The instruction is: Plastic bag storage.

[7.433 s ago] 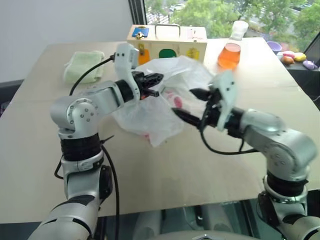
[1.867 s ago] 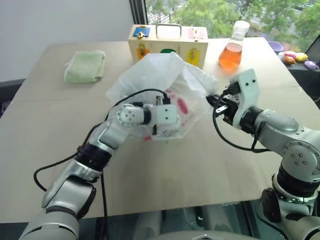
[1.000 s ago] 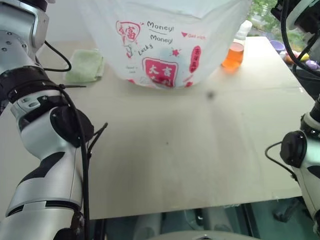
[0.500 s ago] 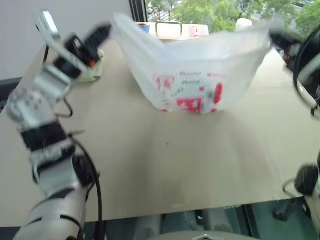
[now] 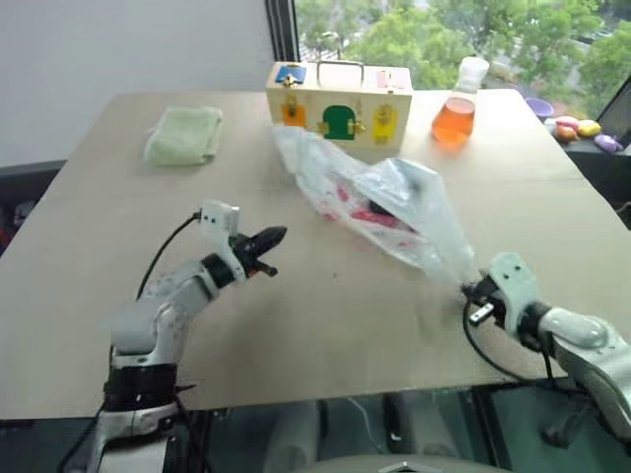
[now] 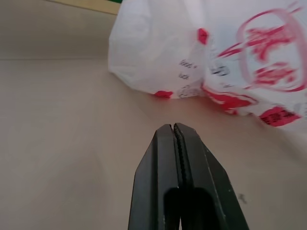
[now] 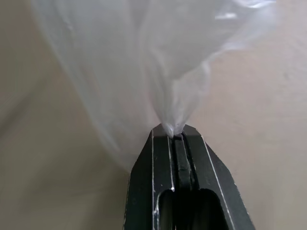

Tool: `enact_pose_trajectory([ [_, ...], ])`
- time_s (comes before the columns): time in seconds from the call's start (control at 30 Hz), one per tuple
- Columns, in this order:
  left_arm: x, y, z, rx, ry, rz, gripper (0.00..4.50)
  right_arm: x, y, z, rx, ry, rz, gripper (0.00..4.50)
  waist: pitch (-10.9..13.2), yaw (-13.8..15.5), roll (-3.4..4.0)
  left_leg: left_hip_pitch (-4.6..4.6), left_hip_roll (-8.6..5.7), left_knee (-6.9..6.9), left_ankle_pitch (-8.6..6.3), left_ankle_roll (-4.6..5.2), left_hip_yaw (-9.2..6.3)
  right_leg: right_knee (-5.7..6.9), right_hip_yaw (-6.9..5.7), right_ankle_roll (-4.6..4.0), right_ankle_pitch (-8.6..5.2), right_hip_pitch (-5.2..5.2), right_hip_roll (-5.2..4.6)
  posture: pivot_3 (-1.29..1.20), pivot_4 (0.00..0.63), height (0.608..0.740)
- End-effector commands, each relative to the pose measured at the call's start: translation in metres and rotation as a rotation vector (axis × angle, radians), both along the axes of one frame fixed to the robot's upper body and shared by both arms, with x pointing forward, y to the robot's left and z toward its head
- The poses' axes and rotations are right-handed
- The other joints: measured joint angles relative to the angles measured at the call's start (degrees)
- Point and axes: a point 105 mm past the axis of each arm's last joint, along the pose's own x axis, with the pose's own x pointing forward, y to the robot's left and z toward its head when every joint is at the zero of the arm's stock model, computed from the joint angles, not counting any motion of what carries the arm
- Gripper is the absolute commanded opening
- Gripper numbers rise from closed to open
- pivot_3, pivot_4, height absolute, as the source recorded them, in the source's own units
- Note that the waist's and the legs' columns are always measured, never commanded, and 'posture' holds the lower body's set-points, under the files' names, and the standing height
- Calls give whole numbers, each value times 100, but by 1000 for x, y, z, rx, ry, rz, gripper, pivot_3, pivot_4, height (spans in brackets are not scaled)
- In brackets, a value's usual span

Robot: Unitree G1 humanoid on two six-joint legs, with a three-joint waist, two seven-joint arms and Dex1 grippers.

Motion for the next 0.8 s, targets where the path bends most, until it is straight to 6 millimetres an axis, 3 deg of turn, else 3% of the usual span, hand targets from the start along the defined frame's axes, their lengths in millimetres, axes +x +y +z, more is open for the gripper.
enact_pose_trajectory([
  [0.03,-10,5,24,12,-98,-34,26,6,2,29,40,-139,55,0,-2,7,7,2,4,3,2,-1,-1,2,4,9,9,0,9,0,150,740],
  [0.13,-28,9,32,-9,-130,-101,748,-4,6,46,147,-185,94,809,-3,9,8,-12,11,-28,0,-3,-3,-2,8,-4,15,-20,20,0,150,740],
  [0.4,-55,20,42,48,-180,-112,4181,-69,-11,74,263,-233,204,4390,-3,116,11,-31,-5,-39,-56,22,-8,-14,-5,7,-38,-28,-9,0,150,740],
  [0.43,-55,22,43,61,-182,-103,4448,-77,-15,75,267,-222,211,4500,-3,121,10,-29,-7,-35,-57,23,-7,-15,-5,9,-38,-22,-12,0,150,740],
  [0.6,-57,28,43,109,-172,-125,4448,-109,-29,65,252,-121,209,4500,-4,132,10,-3,3,-31,-58,24,-3,-11,-4,13,-70,-5,-3,0,150,740],
  [0.8,-65,37,36,121,-144,-123,4448,-105,-54,41,151,-113,119,4500,-9,59,12,5,11,-24,-58,23,12,-5,6,13,-69,-6,2,0,150,740],
])
